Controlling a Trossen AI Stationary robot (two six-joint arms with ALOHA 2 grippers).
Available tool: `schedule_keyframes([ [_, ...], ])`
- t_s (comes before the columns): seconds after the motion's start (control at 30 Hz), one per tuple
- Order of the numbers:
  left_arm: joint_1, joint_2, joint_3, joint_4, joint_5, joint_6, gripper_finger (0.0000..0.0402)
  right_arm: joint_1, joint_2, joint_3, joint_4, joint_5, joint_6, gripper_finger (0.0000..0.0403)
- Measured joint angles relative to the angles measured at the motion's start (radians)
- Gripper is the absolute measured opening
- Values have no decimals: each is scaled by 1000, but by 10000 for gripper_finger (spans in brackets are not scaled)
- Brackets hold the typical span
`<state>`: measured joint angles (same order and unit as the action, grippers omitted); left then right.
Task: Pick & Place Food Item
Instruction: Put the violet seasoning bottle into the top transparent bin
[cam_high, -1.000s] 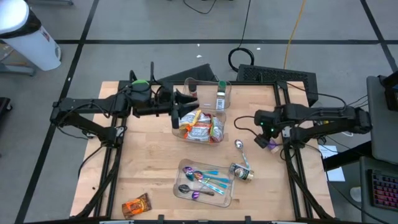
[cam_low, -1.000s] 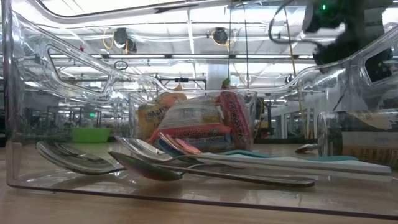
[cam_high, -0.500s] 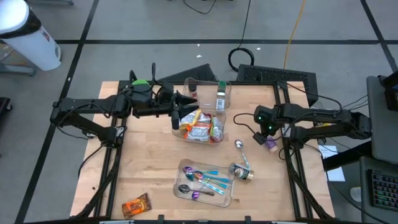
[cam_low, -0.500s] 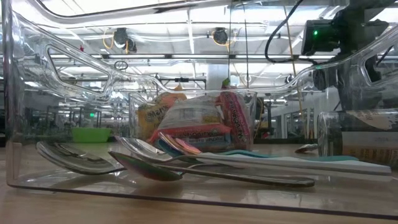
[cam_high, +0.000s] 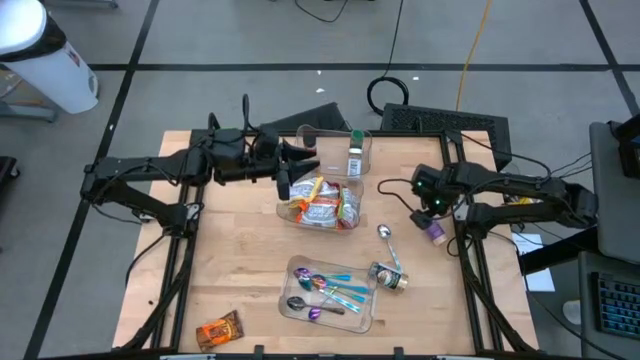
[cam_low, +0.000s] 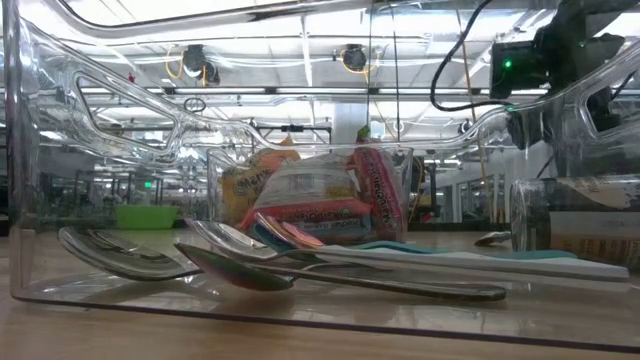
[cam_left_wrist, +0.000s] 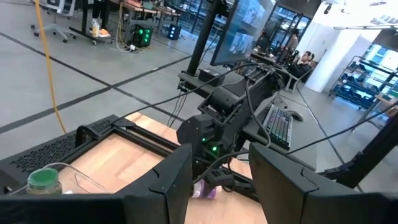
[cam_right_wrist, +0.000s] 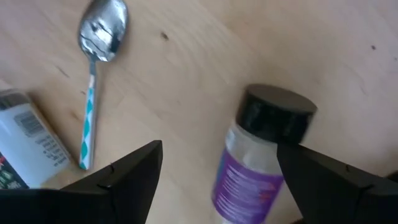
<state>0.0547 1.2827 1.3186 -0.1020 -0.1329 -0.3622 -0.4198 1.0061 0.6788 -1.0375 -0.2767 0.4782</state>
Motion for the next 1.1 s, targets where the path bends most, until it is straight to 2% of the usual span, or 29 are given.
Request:
schedule_keyframes([
  [0.2,13,0,0,0,-2,26,166,-41,0,0,2,28,-31,309],
  [0.37,18,0,0,0,-2,28,166,-47,8,0,28,151,-54,309],
  [0.57,17,0,0,-1,-2,33,166,-46,84,0,95,143,-50,309],
  [0.8,17,0,0,-17,0,40,166,-46,213,0,74,147,-71,309],
  [1.1,17,0,0,-59,0,40,166,-46,301,0,76,146,-71,308],
])
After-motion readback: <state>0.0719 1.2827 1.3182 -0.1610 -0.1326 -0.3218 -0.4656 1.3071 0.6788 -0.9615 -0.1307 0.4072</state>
